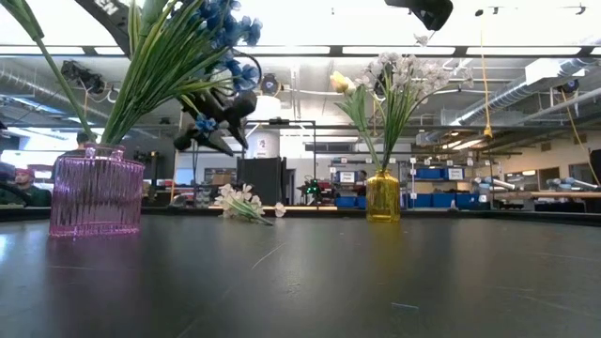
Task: Sort flowers into vase by color
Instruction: Put the white flowers into the yellow vase
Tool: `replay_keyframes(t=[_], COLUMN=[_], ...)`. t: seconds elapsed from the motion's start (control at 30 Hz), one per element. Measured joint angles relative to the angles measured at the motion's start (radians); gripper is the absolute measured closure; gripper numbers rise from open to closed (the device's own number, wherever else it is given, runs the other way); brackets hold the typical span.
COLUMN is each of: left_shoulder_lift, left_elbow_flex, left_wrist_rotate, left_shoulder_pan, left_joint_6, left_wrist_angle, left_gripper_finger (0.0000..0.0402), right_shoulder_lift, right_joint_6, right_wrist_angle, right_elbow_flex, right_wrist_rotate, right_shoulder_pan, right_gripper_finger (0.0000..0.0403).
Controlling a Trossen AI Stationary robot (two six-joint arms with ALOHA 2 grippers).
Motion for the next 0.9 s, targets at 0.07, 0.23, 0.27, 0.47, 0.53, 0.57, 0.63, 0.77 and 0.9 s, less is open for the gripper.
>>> replay_keyframes(t=[0.07, 0.23, 0.27, 0.47, 0.53, 0.57, 0.63, 0.77, 0.9], left_shoulder_lift=[0.027, 0.087, 0.097, 0.155, 0.18, 0.193, 0.218, 0.258, 0.281], left_elbow_flex=[0.0, 0.0, 0.0, 0.0, 0.0, 0.0, 0.0, 0.0, 0.0], left_wrist_rotate=[0.001, 0.004, 0.004, -0.001, -0.001, -0.001, 0.0, -0.001, -0.003], left_shoulder_pan=[-0.019, -0.052, -0.054, -0.068, -0.08, -0.086, -0.097, -0.109, -0.11], left_joint_6=[-0.014, -0.066, -0.075, -0.152, -0.177, -0.19, -0.206, -0.246, -0.264], left_wrist_angle=[0.008, 0.023, 0.027, 0.043, 0.042, 0.044, 0.048, 0.066, 0.07], left_gripper_finger=[0.0225, 0.0225, 0.0225, 0.0225, 0.0225, 0.0225, 0.0225, 0.0225, 0.0225], right_shoulder_lift=[0.0, 0.0, 0.0, 0.0, 0.0, 0.0, 0.0, 0.0, 0.0], right_joint_6=[0.0, 0.0, 0.0, 0.0, 0.0, 0.0, 0.0, 0.0, 0.0], right_wrist_angle=[0.0, 0.0, 0.0, 0.0, 0.0, 0.0, 0.0, 0.0, 0.0], right_elbow_flex=[0.0, 0.0, 0.0, 0.0, 0.0, 0.0, 0.0, 0.0, 0.0], right_wrist_rotate=[0.0, 0.0, 0.0, 0.0, 0.0, 0.0, 0.0, 0.0, 0.0], right_shoulder_pan=[0.0, 0.0, 0.0, 0.0, 0.0, 0.0, 0.0, 0.0, 0.0], right_gripper_finger=[0.0213, 0.0213, 0.0213, 0.0213, 0.0213, 0.0213, 0.0213, 0.0213, 0.0213])
